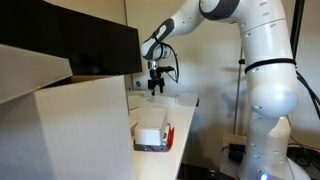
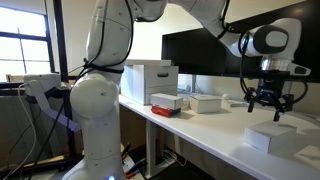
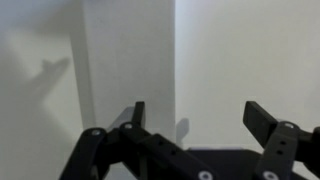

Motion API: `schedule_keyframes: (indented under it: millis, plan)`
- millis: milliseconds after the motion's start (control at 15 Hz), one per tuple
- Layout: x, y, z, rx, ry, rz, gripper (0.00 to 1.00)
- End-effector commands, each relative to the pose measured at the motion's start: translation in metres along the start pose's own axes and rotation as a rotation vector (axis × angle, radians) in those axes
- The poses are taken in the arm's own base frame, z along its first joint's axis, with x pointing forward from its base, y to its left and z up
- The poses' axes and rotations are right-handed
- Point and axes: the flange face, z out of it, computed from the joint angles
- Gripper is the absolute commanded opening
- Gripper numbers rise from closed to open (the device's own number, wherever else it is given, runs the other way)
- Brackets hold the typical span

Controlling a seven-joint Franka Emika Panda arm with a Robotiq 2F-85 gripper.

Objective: Pick up the white box on the right and put it in the big white box

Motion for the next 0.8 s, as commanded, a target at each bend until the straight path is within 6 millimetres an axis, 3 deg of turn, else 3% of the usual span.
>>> schedule_keyframes:
  millis: [0, 267, 733]
  plan:
    - [-0.003, -0.022, -0.005, 0.018, -0.001, 0.006, 1.0]
    - [-0.002, -0.027, -0.006, 0.008, 0.007, 0.001, 1.0]
    - [-0.015, 0.014, -0.01, -0.002, 0.014, 0.054, 1.0]
